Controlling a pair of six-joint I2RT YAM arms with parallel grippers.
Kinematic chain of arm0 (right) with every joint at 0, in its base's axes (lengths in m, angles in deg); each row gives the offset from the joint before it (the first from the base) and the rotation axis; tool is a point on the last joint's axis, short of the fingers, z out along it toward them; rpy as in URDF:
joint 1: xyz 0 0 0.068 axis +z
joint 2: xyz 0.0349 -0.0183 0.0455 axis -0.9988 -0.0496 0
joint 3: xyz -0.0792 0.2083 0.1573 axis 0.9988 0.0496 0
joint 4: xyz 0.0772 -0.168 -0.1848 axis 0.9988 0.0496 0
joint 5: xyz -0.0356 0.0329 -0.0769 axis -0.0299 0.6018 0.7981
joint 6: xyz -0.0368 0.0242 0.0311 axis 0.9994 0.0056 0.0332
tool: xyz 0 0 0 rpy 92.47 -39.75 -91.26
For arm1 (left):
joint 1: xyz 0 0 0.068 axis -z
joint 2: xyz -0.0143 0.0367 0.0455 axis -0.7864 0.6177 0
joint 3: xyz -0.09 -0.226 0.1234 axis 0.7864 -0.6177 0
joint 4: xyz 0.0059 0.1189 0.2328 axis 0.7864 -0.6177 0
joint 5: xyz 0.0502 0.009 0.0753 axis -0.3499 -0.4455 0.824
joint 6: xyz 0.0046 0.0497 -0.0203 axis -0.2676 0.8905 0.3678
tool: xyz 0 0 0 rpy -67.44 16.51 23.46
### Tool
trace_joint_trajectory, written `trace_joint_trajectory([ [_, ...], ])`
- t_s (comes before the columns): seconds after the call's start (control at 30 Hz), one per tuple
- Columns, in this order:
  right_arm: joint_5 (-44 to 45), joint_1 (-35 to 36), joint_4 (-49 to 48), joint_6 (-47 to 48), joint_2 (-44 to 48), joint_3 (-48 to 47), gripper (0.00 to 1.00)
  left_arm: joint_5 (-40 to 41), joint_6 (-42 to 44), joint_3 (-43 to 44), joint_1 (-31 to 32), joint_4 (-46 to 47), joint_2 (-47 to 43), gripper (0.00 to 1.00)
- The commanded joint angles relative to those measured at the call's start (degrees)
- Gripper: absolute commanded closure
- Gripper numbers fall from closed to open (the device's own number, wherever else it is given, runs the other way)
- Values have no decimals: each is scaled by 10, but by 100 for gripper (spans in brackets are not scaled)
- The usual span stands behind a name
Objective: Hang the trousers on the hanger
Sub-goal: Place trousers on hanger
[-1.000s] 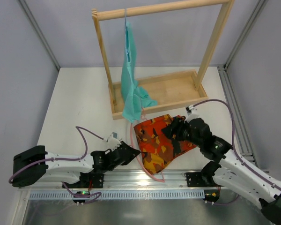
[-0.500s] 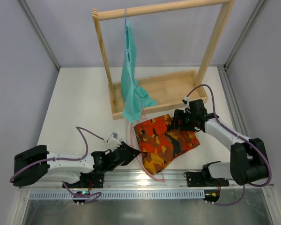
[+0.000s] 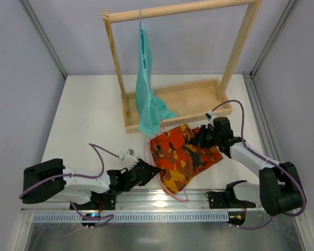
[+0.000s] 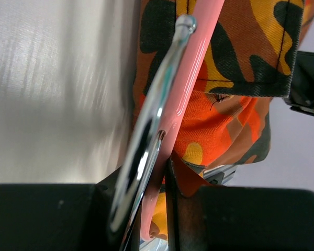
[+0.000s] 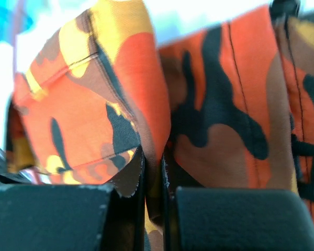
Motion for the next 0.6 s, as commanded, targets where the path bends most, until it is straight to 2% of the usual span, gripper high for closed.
trace_joint_trajectory([
  [0.0,53,11,-56,-53,47,-60,96,-69,4,-18,16,-62,40,100],
  [0.1,126,-17,17,-48,99,-91,96,-76,0,-13,16,-37,66,100],
  [0.2,145,-61,-6,-76,127,-46,96,-76,9,8,16,-80,94,100],
  [0.3,199,-106,14,-76,109,-15,96,-77,-14,-22,16,-32,96,100],
  [0.4,183,-157,6,-95,78,31,96,-61,-26,-51,16,-40,60,100],
  [0.47,160,-161,-8,-98,72,61,96,-44,-22,-55,16,-64,28,100],
  [0.57,124,-159,-14,-109,97,91,96,-12,-4,-31,12,-161,-52,100],
])
